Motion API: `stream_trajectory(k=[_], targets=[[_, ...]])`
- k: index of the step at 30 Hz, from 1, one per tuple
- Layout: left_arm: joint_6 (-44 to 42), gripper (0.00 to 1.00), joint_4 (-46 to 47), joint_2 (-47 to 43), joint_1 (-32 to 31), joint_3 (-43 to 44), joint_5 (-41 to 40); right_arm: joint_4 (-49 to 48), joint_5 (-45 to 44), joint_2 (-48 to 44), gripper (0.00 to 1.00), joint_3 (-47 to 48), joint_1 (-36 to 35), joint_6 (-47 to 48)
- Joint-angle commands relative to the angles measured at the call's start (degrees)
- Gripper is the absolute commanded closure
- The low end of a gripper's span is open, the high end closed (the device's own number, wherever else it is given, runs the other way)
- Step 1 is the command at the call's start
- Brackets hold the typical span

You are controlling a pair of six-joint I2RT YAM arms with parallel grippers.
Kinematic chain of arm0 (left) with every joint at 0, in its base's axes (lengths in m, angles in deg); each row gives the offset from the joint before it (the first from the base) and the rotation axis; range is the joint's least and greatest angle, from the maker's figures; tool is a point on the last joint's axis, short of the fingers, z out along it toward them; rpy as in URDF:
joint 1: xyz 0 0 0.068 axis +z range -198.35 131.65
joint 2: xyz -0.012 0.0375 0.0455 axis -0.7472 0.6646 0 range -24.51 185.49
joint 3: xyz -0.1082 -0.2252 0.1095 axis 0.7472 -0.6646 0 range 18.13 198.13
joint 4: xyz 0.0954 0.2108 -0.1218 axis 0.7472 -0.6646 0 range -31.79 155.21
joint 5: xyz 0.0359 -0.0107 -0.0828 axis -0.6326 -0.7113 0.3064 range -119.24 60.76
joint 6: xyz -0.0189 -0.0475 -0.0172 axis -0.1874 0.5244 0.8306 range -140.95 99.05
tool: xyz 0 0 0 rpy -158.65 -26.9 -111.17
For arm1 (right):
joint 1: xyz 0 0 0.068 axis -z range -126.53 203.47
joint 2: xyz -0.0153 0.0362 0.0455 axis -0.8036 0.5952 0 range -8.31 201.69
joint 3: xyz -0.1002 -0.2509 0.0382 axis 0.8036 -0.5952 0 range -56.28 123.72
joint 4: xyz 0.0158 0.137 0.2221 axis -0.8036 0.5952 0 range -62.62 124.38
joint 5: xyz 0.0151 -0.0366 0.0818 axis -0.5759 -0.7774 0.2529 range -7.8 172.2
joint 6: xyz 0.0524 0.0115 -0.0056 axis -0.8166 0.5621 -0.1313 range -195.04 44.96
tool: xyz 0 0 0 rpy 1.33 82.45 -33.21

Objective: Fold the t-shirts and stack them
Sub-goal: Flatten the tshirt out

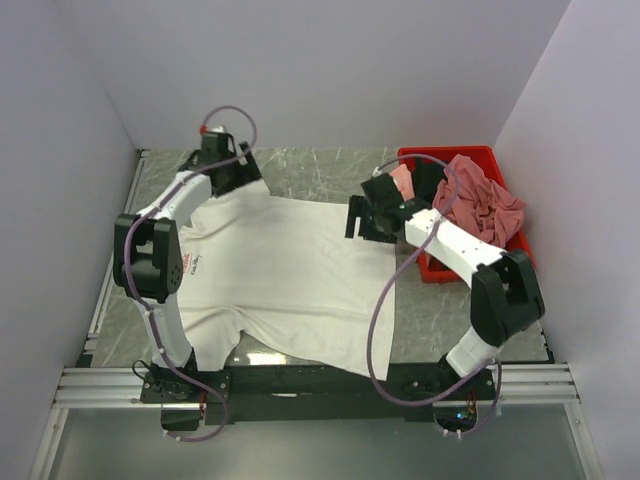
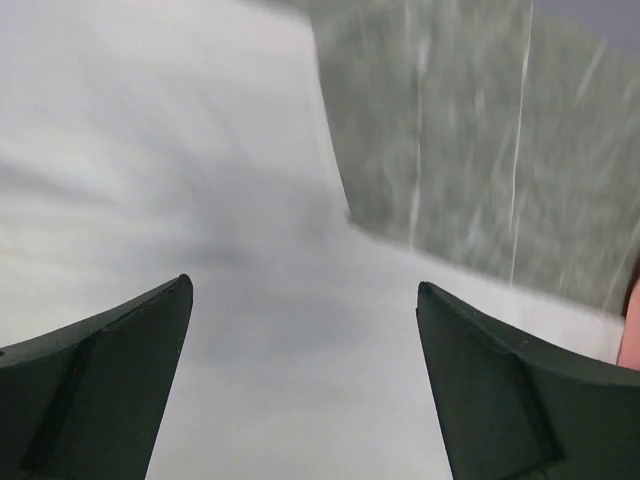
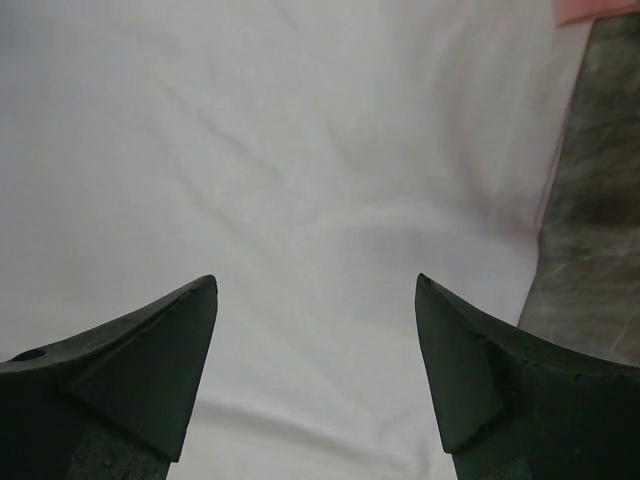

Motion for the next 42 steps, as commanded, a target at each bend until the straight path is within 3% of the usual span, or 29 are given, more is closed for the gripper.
stream_trajectory(k=[1,5,10,20,33,37,42], targets=[[3.12,0.01,0.15,-3.02,-2.48,-8.01,-1.07,-1.50,-0.50,5.34,0.14,4.10,3.12,-0.52],[3.30,0.00,0.44,-1.80,-2.48,-11.02,-1.15,-1.50,0.99,12.01,0.14,8.49,5.84,-0.08],[2.68,0.01,-2.90,3.21,-2.22,-6.19,-5.80,1.31,-1.02,20.98,0.14,16.84,6.90,1.67],[3.29,0.01,-4.92,12.61,0.24,1.54,-6.33,7.11,0.64,34.61,0.15,30.37,8.05,3.52],[1.63,0.01,-7.91,22.64,4.28,14.90,-0.19,17.92,6.08,53.49,0.18,61.03,10.51,9.41],[-0.12,0.01,-10.81,25.37,4.55,22.02,2.36,17.31,10.39,54.83,0.18,64.40,11.30,9.67],[-2.24,0.01,-6.09,21.07,4.63,22.55,6.58,13.01,12.33,47.99,0.18,59.40,11.21,11.43]])
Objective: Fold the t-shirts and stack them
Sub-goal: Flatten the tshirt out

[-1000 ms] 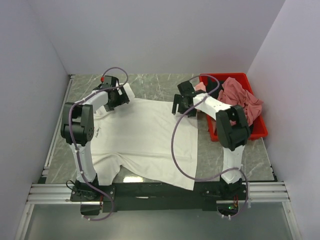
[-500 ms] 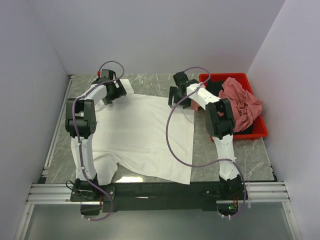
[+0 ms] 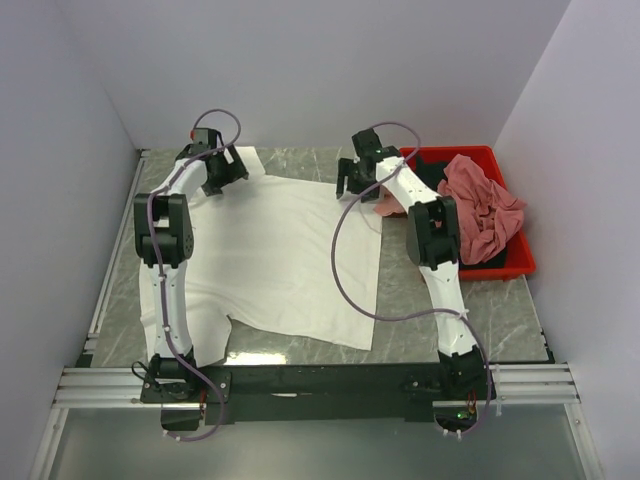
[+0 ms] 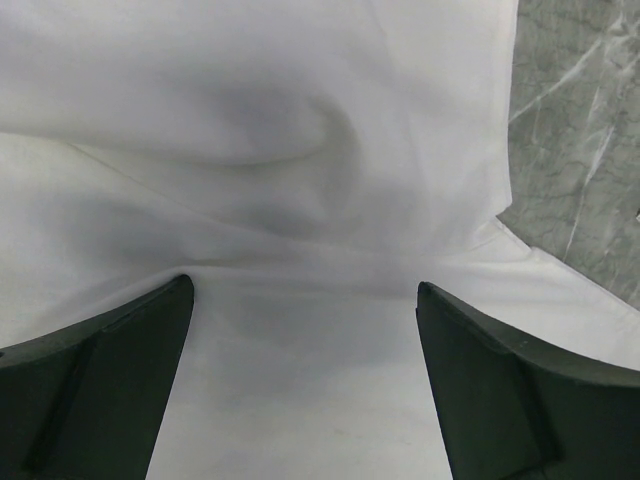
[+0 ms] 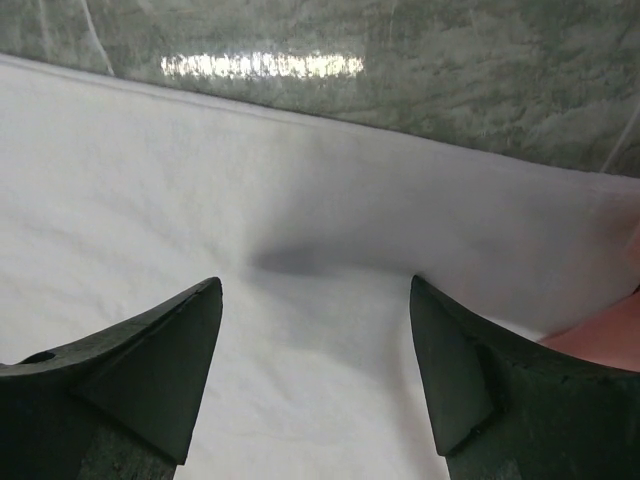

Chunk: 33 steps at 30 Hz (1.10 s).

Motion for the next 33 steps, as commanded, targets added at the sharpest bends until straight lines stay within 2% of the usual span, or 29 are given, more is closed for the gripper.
stream_trajectory(k=[1,7,10,13,21,26,33], targets=[[-2.87,0.01,2.10,-2.56,0.18,2.56,5.09,-2.05,2.45,-6.01,0.18,-2.70,0.28,2.73],[-4.28,0.00,3.78,-0.99,0.18,10.44,7.74,-4.78,2.81,-13.92,0.18,-5.60,0.02,5.63],[-4.37,0.01,4.39,1.90,0.26,13.62,7.48,-6.80,2.80,-17.26,0.18,-9.91,-0.33,5.90],[-4.02,0.00,6.84,3.66,0.26,13.72,7.39,-8.21,2.72,-19.29,0.18,-14.04,-0.42,5.11],[0.99,0.00,6.69,14.04,0.26,25.05,-2.18,-13.40,4.04,-28.60,0.19,-29.68,-1.47,2.03],[3.01,0.01,7.91,14.22,0.26,21.63,-6.32,-14.18,2.89,-31.85,0.19,-33.81,-1.82,2.39],[5.99,0.01,9.92,20.98,0.26,27.78,-0.80,-16.65,3.42,-37.56,0.20,-41.81,-1.74,1.07]])
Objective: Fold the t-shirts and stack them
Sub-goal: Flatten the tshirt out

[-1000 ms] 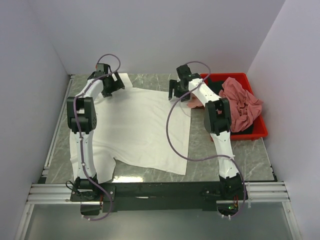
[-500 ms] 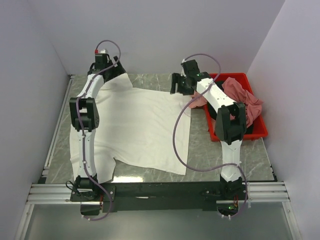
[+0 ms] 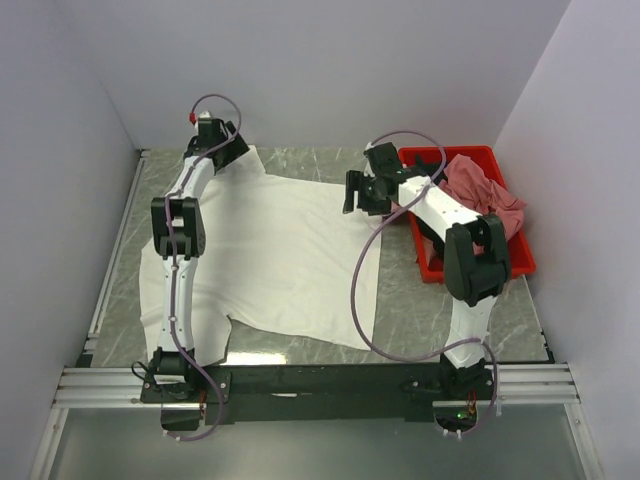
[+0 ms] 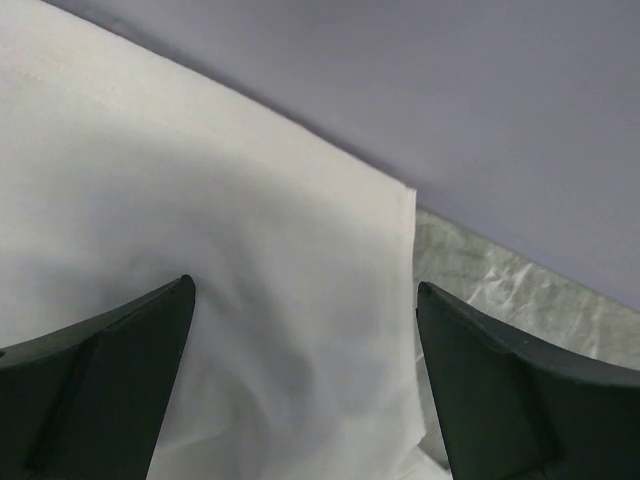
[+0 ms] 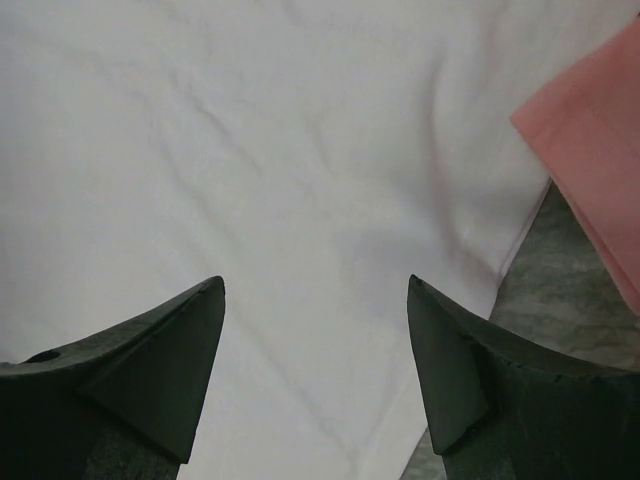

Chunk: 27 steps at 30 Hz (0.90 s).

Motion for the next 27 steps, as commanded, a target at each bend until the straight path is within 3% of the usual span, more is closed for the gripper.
stream_trajectory(k=[1,11,15,19,23,27], targets=[[4.40,0.01,2.43,4.35,0.13,3.67,4.62,-3.03,-0.86,-5.88,0.20,-2.72,-0.23,-0.86],[14.43,0.00,17.02,10.07,0.31,6.41,15.89,-3.56,-2.72,-10.80,0.20,-8.60,0.65,-0.94],[14.70,0.00,18.26,7.27,0.31,5.70,14.15,-3.03,-2.27,-10.54,0.20,-8.17,0.74,-0.42],[12.16,0.01,20.19,-2.81,0.40,2.11,11.51,-2.16,-2.89,-10.36,0.20,-6.51,0.65,-0.24],[8.99,0.01,16.18,-11.36,0.40,1.93,11.67,-1.37,-4.38,-12.90,0.19,-5.54,0.21,-0.42],[5.57,0.01,11.85,-24.61,0.13,-9.11,13.09,0.66,-8.16,-16.07,0.18,-7.20,-2.51,-1.20]])
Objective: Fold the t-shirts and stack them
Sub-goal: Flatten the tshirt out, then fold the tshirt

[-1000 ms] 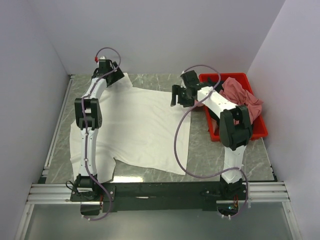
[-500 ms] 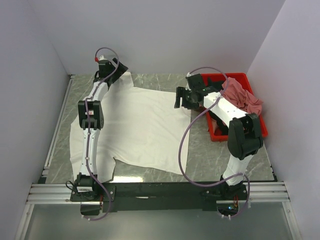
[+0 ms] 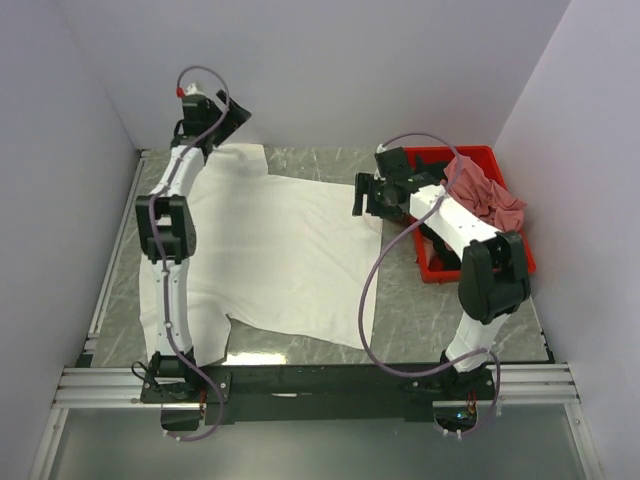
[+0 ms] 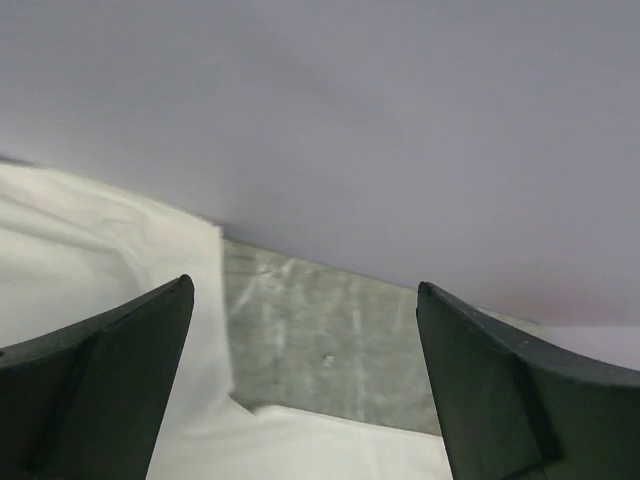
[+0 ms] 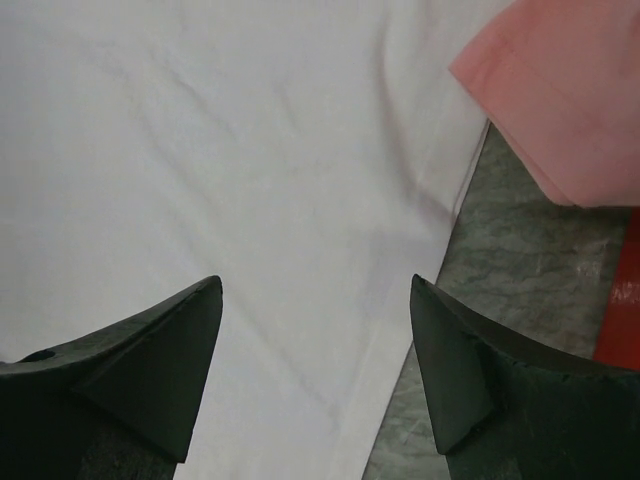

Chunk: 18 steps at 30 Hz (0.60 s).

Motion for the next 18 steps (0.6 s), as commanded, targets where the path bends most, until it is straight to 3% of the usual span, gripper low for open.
stream_trajectory(k=[1,6,9,10,12,18], targets=[[-4.41,0.01,-0.90,-21.77,-0.41,-11.50,-0.26,1.66,-5.05,-7.33,0.18,-0.70,-3.01,-1.27],[-6.26,0.01,-8.36,-38.77,-0.41,-38.83,-7.64,1.32,-6.03,-10.68,0.17,-8.45,-6.88,-4.18],[-5.47,0.01,-6.63,-49.23,-0.41,-52.05,-10.91,-0.35,-5.08,-10.59,0.17,-11.53,-7.33,-4.27],[-4.86,0.01,-4.01,-53.61,-0.41,-60.10,-11.35,-1.05,-4.46,-10.16,0.17,-12.06,-7.42,-4.35],[-4.06,0.00,-1.36,-56.98,-0.24,-69.00,-11.79,-1.58,-4.80,-7.53,0.17,-11.19,-7.33,-3.92],[-2.92,0.01,-2.40,-56.38,0.20,-75.11,-14.96,0.44,-7.27,3.20,0.18,-0.65,-6.01,-1.63]])
